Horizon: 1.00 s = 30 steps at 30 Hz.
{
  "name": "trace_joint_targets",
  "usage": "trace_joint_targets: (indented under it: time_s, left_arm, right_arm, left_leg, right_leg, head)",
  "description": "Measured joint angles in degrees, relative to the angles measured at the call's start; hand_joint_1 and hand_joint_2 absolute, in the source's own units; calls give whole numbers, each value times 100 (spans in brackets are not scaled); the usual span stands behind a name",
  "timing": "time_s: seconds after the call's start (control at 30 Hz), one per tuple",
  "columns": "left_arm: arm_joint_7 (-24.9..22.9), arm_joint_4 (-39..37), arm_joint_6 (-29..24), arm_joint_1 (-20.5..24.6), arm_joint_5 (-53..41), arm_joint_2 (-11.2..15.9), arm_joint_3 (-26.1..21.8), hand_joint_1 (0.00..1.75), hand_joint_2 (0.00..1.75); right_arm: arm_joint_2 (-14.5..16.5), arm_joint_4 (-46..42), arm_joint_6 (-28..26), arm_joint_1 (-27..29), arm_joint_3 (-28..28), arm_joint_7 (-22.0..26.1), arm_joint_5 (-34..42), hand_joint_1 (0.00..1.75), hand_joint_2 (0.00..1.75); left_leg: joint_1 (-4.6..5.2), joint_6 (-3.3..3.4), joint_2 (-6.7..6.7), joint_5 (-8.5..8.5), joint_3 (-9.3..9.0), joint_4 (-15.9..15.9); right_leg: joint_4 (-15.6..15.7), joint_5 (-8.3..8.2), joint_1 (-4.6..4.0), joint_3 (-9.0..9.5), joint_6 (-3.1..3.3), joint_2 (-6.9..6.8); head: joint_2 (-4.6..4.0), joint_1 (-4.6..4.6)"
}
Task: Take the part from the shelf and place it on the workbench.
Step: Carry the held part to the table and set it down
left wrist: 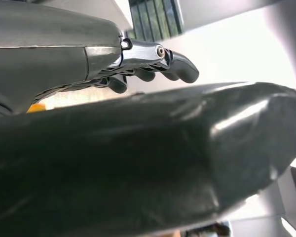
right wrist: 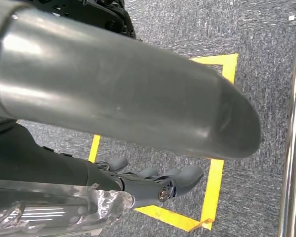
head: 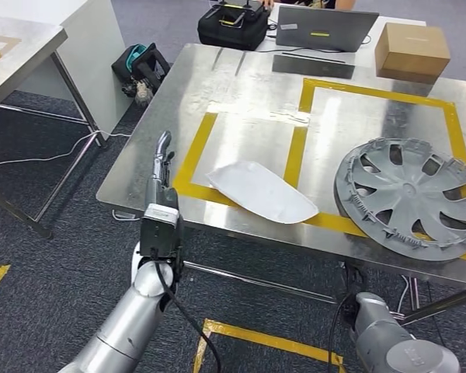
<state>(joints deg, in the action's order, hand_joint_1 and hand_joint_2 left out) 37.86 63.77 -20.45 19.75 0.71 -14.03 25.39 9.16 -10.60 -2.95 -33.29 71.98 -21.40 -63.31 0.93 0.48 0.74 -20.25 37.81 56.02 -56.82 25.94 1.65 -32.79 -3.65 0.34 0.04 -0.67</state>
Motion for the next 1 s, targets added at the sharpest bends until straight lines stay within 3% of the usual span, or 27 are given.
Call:
trace_joint_targets:
  time_s: [0.17, 0.4, 0.53, 0.6, 0.67, 0.7, 0.73, 0.77, 0.87, 0.93, 1.0]
  left_arm:
    - [-84, 636, 711, -342, 98, 86, -123, 0, 0]
    - [-92, 810, 826, -455, 90, 122, -149, 0, 0]
    - [-128, 1333, 1174, -765, 34, 227, -215, 0, 0]
    - [-120, 1476, 1250, -811, -2, 239, -228, 0, 0]
    - [-143, 1546, 1309, -856, 4, 241, -238, 0, 0]
    - [-167, 1562, 1347, -886, 30, 244, -242, 0, 0]
    - [-191, 1572, 1382, -911, 60, 246, -246, 0, 0]
    - [-209, 1583, 1407, -930, 88, 248, -251, 0, 0]
    - [-222, 1636, 1434, -940, 114, 249, -270, 0, 0]
    - [-227, 1677, 1443, -939, 117, 248, -280, 0, 0]
    - [-230, 1703, 1447, -943, 121, 254, -289, 0, 0]
  right_arm:
    - [-131, 0, 27, 41, 47, 93, 120, 0, 0]
    - [-164, 0, 28, 52, 80, 122, 165, 0, 0]
    - [-273, 0, 49, 69, 246, 95, 357, 0, 0]
    - [-315, 0, 81, 79, 306, 57, 417, 0, 0]
    - [-350, 0, 109, 92, 346, 48, 445, 0, 0]
    - [-366, 0, 116, 96, 368, 49, 454, 0, 0]
    - [-380, 0, 116, 99, 386, 52, 463, 0, 0]
    - [-394, 0, 113, 99, 400, 56, 470, 0, 0]
    - [-415, 2, 102, 86, 414, 67, 485, 0, 0]
    - [-413, 4, 102, 56, 422, 82, 494, 0, 0]
    - [-415, 4, 103, 22, 431, 98, 498, 0, 0]
  left_leg:
    - [1, 0, 2, -1, 4, 0]
    - [14, 11, 2, -13, 8, 10]
    - [29, 127, -3, -14, -13, -14]
    - [9, 173, -7, 6, -39, -51]
    - [15, 185, -6, 5, -39, -51]
    - [16, 184, -6, 5, -39, -50]
    - [12, 182, -5, 6, -39, -49]
    - [0, 174, -3, 7, -39, -43]
    - [-36, 79, 14, -2, -15, 21]
    - [-18, 3, 27, 2, 21, 87]
    - [-17, -49, 32, 25, 45, 115]
  right_leg:
    - [0, 0, 0, -2, 0, -3]
    - [8, -1, 8, -2, -6, -2]
    - [-28, 56, 54, -28, -95, -1]
    - [-432, 318, 55, -217, -103, -1]
    - [-1236, 699, 35, -578, -90, 3]
    - [-1573, 800, 27, -738, -92, 4]
    - [-1711, 782, 22, -811, -100, 2]
    - [-1611, 646, 24, -771, -116, -1]
    - [-554, 138, 56, -231, -193, 4]
    - [-249, 85, 64, -52, -148, 43]
    - [-285, 85, 56, -83, -32, 62]
  head:
    - [0, 1]
    - [-1, 1]
    - [-1, 1]
    - [0, 22]
    - [0, 42]
    - [0, 44]
    - [0, 46]
    - [0, 47]
    - [0, 58]
    - [0, 71]
    - [0, 72]
